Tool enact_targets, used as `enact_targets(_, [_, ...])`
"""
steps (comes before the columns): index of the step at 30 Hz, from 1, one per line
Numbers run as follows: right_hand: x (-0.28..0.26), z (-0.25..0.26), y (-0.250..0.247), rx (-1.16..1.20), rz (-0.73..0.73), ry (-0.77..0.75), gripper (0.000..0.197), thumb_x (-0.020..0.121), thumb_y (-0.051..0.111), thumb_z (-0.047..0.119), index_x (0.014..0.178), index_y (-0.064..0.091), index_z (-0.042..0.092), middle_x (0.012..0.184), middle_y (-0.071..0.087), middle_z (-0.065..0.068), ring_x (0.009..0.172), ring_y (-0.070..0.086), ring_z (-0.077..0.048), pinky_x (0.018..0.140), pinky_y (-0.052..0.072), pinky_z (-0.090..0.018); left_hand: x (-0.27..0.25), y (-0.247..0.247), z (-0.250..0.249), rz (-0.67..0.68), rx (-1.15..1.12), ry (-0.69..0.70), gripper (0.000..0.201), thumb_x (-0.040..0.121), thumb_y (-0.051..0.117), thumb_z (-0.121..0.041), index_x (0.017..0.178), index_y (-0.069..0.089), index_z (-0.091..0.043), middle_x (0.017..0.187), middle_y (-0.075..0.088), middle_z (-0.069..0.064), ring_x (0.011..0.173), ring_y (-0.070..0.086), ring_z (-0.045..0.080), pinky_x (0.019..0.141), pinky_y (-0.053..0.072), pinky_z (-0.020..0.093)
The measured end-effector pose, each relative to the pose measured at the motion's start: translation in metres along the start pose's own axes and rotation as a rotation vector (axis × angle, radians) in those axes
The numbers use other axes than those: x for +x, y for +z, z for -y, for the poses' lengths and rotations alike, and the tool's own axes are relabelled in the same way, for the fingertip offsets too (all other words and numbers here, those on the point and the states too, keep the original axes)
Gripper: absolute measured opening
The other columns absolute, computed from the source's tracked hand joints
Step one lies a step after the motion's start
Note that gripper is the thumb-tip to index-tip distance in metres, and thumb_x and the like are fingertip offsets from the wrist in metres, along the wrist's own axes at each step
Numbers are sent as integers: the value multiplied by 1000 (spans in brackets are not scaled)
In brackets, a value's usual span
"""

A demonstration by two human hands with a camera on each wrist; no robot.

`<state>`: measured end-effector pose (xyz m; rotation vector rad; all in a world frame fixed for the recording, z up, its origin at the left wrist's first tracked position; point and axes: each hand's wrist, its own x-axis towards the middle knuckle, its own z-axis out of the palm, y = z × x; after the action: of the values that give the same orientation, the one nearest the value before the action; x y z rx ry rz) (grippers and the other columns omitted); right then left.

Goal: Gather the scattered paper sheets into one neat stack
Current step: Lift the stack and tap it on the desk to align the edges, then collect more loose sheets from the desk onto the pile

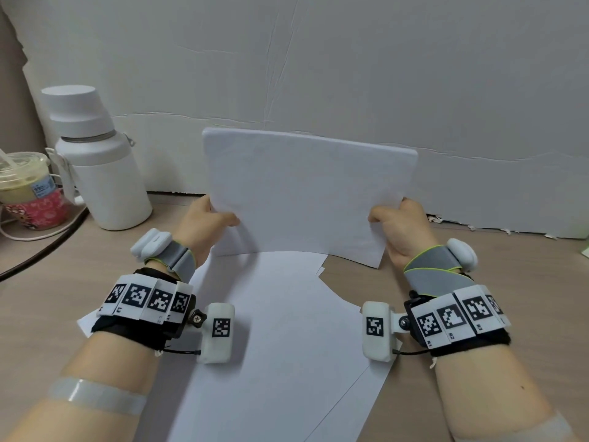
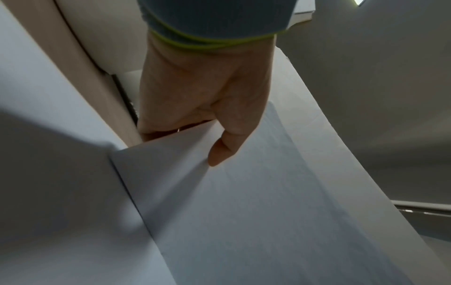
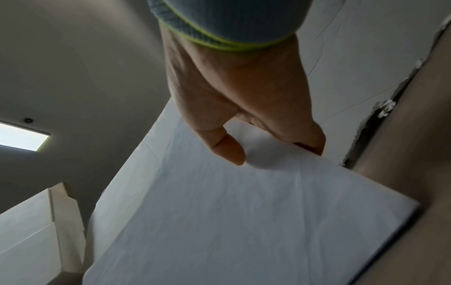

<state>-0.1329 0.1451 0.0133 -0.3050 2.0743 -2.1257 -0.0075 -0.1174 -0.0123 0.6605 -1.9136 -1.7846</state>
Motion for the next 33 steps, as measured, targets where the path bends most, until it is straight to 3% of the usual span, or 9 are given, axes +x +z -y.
enact_targets(6, [3, -3, -1, 24, -5, 55, 29, 77, 45, -18, 81, 63, 5, 87, 61, -12, 81, 59, -25, 67, 49, -30, 4, -1, 11, 24, 3, -112, 41, 78, 58, 15, 111, 69, -7, 113, 74, 11, 112, 66, 34, 105, 47, 48])
enact_targets(9, [2, -3, -1, 10, -5, 57, 27, 77, 46, -18, 85, 64, 1, 87, 62, -12, 81, 60, -26, 68, 49, -31, 5, -2, 16, 37, 25, -139, 41, 81, 57, 16, 114, 68, -7, 113, 73, 11, 112, 66, 35, 104, 48, 52])
enact_targets(12, [3, -5, -1, -32, -16, 37, 31, 78, 47, -17, 98, 66, -4, 91, 63, -14, 83, 60, -26, 71, 49, -34, 2, -1, 13, 36, 29, -107, 39, 82, 57, 17, 105, 67, -14, 106, 74, 6, 108, 66, 32, 97, 52, 43])
enact_targets(16, [1, 2, -2, -165, -55, -62, 20, 76, 51, -8, 88, 65, 0, 80, 63, -6, 71, 58, -20, 67, 48, -29, -5, -3, -5, 37, 59, -4, 41, 74, 67, 8, 113, 65, -4, 111, 72, 18, 108, 65, 42, 95, 51, 54])
enact_targets(20, [-2, 13, -6, -246, -32, -105, 18, 80, 51, -7, 76, 59, 8, 64, 54, 1, 55, 48, -15, 53, 41, -21, -12, -11, -23, 91, 45, 52, 44, 68, 66, 3, 111, 67, -6, 112, 73, 16, 105, 67, 40, 93, 53, 54])
enact_targets(24, [-5, 15, -1, -38, 0, -22, 24, 78, 46, -14, 87, 60, 3, 78, 54, -10, 71, 53, -21, 65, 48, -32, -11, -16, -24, 27, -107, -14, 28, 78, 66, 8, 105, 68, -2, 113, 70, 21, 95, 67, 37, 90, 54, 52])
enact_targets(27, [-8, 18, 4, 95, -18, 11, 26, 79, 44, -17, 79, 58, 6, 78, 56, -9, 75, 56, -25, 70, 50, -36, -10, -15, -24, -23, -350, -64, 23, 88, 66, 2, 111, 67, -2, 121, 69, 20, 108, 68, 38, 95, 54, 55])
enact_targets(30, [-9, 18, 9, 208, -44, 21, 24, 81, 46, -15, 85, 58, 5, 87, 55, -13, 80, 56, -27, 75, 49, -41, -10, -8, -25, 24, -608, -101, 37, 89, 67, -4, 125, 60, 1, 128, 66, 16, 116, 66, 32, 101, 52, 50])
enact_targets(33, [-11, 18, 15, 330, -43, 34, 24, 80, 45, -15, 86, 57, 5, 89, 55, -14, 81, 56, -28, 75, 49, -41, -17, 9, -31, 145, -702, -134, 22, 91, 67, -10, 112, 60, -10, 113, 67, 8, 102, 66, 23, 101, 53, 38])
